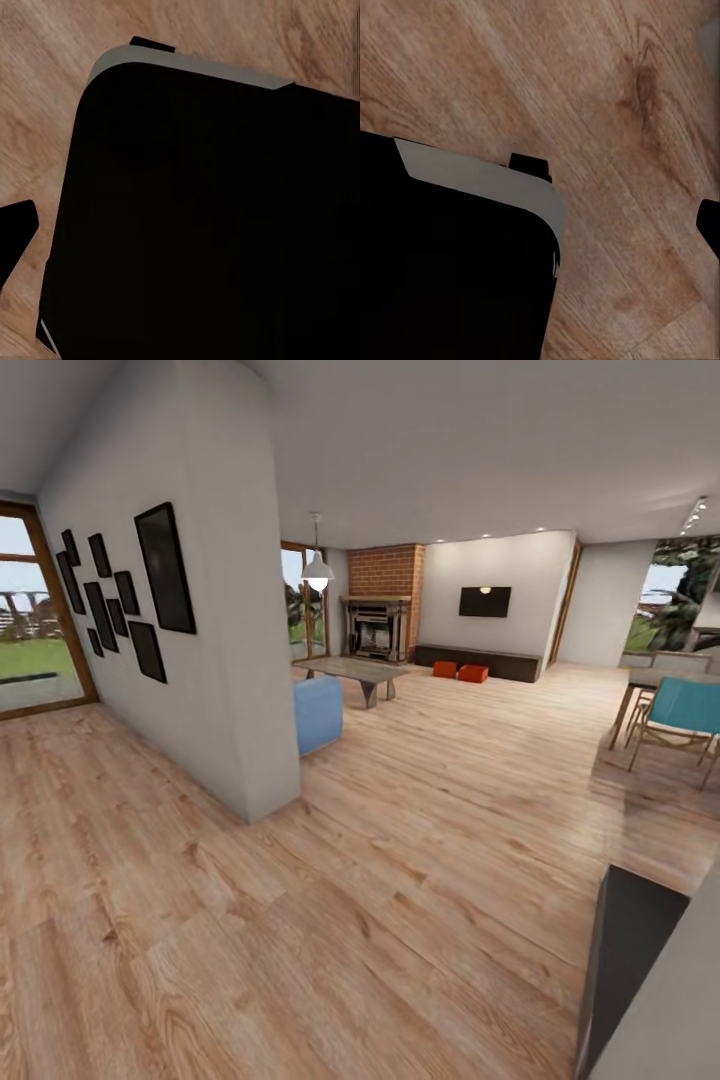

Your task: Move the two storage containers from the living room to the garage. In the garage, place one container on the floor and stack the other container on top of it (either order is fine).

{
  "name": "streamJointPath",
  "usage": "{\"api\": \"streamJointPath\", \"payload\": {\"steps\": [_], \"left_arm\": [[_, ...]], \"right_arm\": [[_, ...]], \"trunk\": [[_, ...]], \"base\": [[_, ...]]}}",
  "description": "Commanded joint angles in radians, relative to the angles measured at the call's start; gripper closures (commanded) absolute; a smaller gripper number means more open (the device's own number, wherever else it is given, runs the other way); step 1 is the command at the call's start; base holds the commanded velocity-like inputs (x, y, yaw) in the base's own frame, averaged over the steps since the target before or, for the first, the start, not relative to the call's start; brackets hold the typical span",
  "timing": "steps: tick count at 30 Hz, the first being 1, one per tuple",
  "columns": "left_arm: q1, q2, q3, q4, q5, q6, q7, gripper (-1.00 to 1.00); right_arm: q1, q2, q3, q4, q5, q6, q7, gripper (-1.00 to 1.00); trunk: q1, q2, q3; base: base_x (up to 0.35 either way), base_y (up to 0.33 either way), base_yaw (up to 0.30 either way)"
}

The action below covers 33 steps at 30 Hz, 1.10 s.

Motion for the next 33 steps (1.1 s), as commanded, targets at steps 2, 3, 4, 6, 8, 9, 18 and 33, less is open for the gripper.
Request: {"api": "streamJointPath", "payload": {"steps": [2, 3, 4, 6, 8, 9, 18, 33], "left_arm": [[0.0, 0.0, -0.001, -0.001, 0.005, -0.002, 0.0, -1.0], [0.0, 0.0, -0.001, -0.001, 0.005, -0.002, 0.0, -1.0], [0.0, 0.0, -0.001, 0.0, 0.006, -0.002, 0.0, -1.0], [0.0, 0.0, -0.001, 0.0, 0.005, -0.002, 0.0, -1.0], [0.0, 0.0, -0.001, 0.0, 0.006, -0.002, 0.0, -1.0], [0.0, 0.0, -0.001, 0.0, 0.005, -0.002, 0.0, -1.0], [0.0, 0.0, -0.001, -0.001, 0.006, -0.002, 0.0, -1.0], [0.0, 0.0, 0.001, -0.001, 0.007, 0.001, 0.0, -1.0]], "right_arm": [[-0.001, 0.0, 0.008, 0.003, -0.004, -0.006, -0.003, -1.0], [-0.001, 0.0, 0.008, 0.003, -0.004, -0.006, -0.003, -1.0], [-0.001, 0.0, 0.009, 0.003, -0.004, -0.006, -0.003, -1.0], [-0.001, 0.0, 0.009, 0.004, -0.003, -0.006, -0.003, -1.0], [-0.001, 0.0, 0.01, 0.003, -0.002, -0.007, -0.003, -1.0], [-0.001, 0.0, 0.01, 0.003, -0.002, -0.007, -0.003, -1.0], [-0.001, 0.001, 0.008, 0.004, -0.012, -0.007, -0.003, -1.0], [-0.001, 0.0, 0.008, 0.003, -0.013, -0.007, -0.003, -1.0]], "trunk": [[0.001, 0.0, -0.001], [0.001, 0.0, -0.001], [0.001, 0.0, -0.001], [0.001, 0.0, -0.001], [0.001, 0.0, -0.001], [0.001, 0.0, -0.001], [0.001, 0.0, 0.0], [0.001, 0.0, 0.005]], "base": [[0.324, 0.0, 0.0], [0.324, 0.0, 0.0], [0.324, 0.0, 0.0], [0.324, 0.0, 0.0], [0.324, 0.0, 0.0], [0.324, 0.0, 0.0], [0.324, 0.0, -0.079], [0.324, 0.01, -0.111]]}}
